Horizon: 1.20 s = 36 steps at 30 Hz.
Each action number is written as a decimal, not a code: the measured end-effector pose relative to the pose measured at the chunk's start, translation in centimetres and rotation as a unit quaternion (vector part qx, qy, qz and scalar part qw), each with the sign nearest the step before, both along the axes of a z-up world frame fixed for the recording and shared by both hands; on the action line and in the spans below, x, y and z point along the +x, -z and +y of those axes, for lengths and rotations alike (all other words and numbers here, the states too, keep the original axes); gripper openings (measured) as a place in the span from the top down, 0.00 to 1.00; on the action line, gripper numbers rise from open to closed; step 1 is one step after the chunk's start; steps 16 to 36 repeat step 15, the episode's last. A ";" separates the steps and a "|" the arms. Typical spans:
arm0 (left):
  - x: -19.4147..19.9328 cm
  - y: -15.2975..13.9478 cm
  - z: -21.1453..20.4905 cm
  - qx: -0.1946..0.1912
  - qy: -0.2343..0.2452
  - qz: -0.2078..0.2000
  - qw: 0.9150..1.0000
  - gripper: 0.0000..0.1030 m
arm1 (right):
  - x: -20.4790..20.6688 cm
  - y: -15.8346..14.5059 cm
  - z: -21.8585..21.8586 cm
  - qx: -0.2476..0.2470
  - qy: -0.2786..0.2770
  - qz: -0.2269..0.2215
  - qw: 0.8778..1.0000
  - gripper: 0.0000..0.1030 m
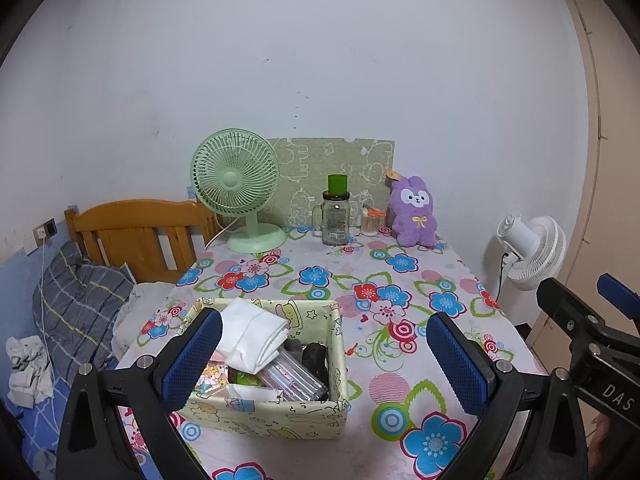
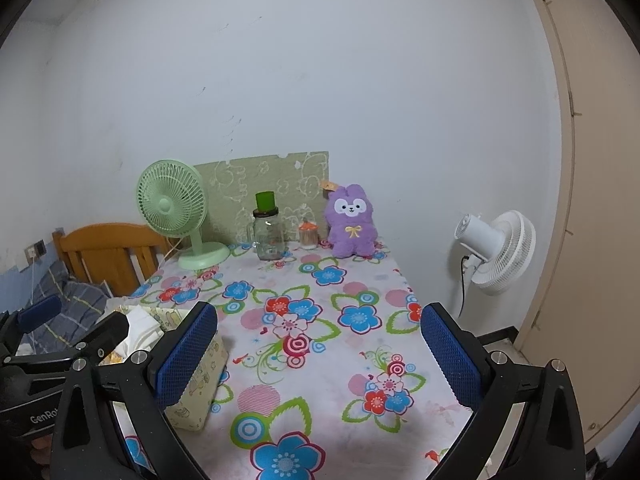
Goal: Organize soft objects
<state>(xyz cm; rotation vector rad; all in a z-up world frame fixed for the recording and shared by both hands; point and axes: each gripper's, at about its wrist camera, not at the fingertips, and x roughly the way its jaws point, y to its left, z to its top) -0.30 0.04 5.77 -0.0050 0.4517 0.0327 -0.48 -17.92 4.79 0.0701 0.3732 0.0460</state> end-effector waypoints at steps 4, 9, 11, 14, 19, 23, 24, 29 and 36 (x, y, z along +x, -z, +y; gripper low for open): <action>0.1 -0.1 0.1 -0.001 0.000 0.000 1.000 0.00 | -0.2 -0.1 0.1 -0.002 0.000 -0.002 1.000 0.00; 0.1 -0.1 0.1 0.000 0.000 -0.001 1.000 0.00 | -0.2 -0.1 0.1 -0.002 0.000 -0.002 1.000 0.00; 0.1 -0.1 0.1 -0.001 0.000 -0.001 1.000 0.00 | -0.2 -0.1 0.2 -0.002 0.000 -0.002 1.000 0.00; 0.1 -0.1 0.1 -0.001 -0.001 -0.001 1.000 0.00 | -0.2 -0.1 0.2 -0.002 0.000 -0.002 1.000 0.00; 0.1 -0.1 0.1 -0.001 -0.001 0.000 1.000 0.00 | -0.2 -0.1 0.2 -0.002 0.000 -0.002 1.000 0.00; 0.1 -0.1 0.1 -0.001 -0.001 0.000 1.000 0.00 | -0.2 -0.1 0.2 -0.002 0.000 -0.002 1.000 0.00; 0.1 -0.1 0.1 -0.001 -0.001 0.000 1.000 0.00 | -0.2 -0.1 0.2 -0.002 0.000 -0.002 1.000 0.00; 0.1 -0.1 0.1 -0.001 -0.001 0.000 1.000 0.00 | -0.2 -0.1 0.2 -0.002 0.000 -0.002 1.000 0.00; 0.1 -0.1 0.1 -0.001 -0.001 0.000 1.000 0.00 | -0.2 -0.1 0.2 -0.002 0.000 -0.002 1.000 0.00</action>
